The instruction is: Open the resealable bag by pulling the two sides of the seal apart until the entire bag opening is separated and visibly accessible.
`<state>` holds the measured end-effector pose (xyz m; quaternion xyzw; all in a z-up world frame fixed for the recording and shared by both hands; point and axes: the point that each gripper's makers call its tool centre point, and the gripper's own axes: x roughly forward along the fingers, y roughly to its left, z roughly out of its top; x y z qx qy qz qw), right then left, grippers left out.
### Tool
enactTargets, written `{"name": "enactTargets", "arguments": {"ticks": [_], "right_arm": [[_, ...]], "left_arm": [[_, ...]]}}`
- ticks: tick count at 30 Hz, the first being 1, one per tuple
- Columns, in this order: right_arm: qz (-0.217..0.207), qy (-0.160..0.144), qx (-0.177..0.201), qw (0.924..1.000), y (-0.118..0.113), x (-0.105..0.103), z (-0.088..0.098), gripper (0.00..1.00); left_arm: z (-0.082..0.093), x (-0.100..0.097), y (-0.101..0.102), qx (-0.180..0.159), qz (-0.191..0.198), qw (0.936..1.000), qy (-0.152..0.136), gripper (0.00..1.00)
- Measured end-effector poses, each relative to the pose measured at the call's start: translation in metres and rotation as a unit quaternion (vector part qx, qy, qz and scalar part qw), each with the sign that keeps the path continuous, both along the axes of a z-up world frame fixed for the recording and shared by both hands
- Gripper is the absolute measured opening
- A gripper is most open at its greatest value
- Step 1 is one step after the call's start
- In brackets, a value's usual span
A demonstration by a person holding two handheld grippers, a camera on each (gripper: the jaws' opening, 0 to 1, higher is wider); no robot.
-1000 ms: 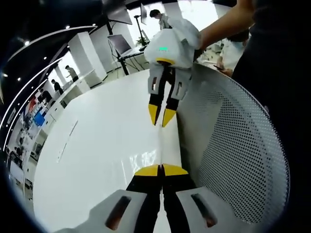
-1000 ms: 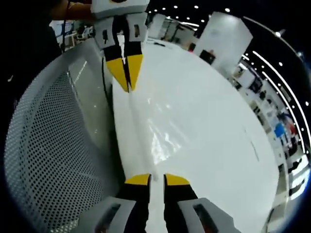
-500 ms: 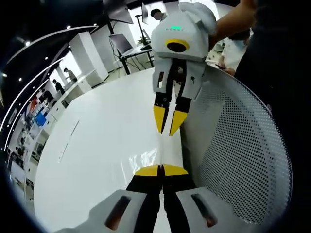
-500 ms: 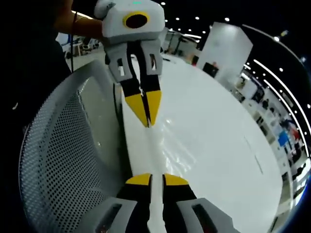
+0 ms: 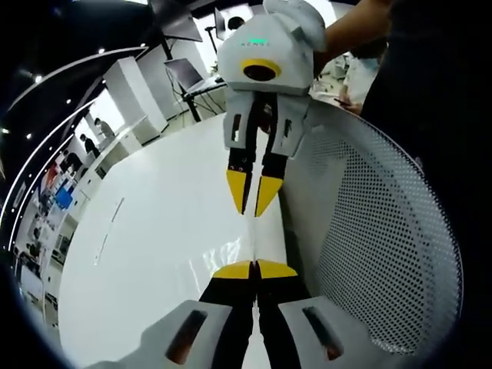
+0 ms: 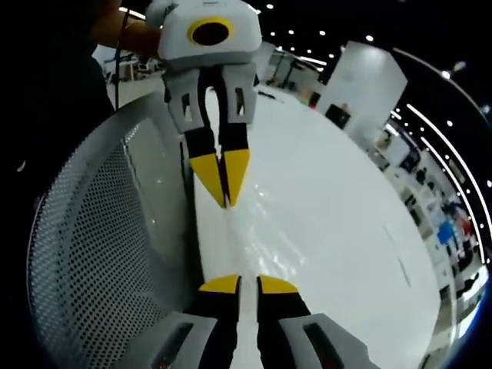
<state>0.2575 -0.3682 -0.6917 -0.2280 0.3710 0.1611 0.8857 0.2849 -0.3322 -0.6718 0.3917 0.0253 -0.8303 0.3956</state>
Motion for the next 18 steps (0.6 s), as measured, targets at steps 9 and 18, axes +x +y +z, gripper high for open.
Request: {"name": "enactTargets", "arguments": {"ticks": [9, 18], "right_arm": [[0.017, 0.009, -0.01, 0.9997, 0.0059, 0.0004, -0.0052, 0.04], [0.011, 0.0, -0.013, 0.9999, 0.0039, -0.0001, 0.0001, 0.03]], "left_arm": [[0.0035, -0.0011, -0.0043, -0.006, 0.006, 1.0, 0.001, 0.0], [0.0023, 0.001, -0.0038, -0.004, 0.008, 1.0, -0.002, 0.0]]}}
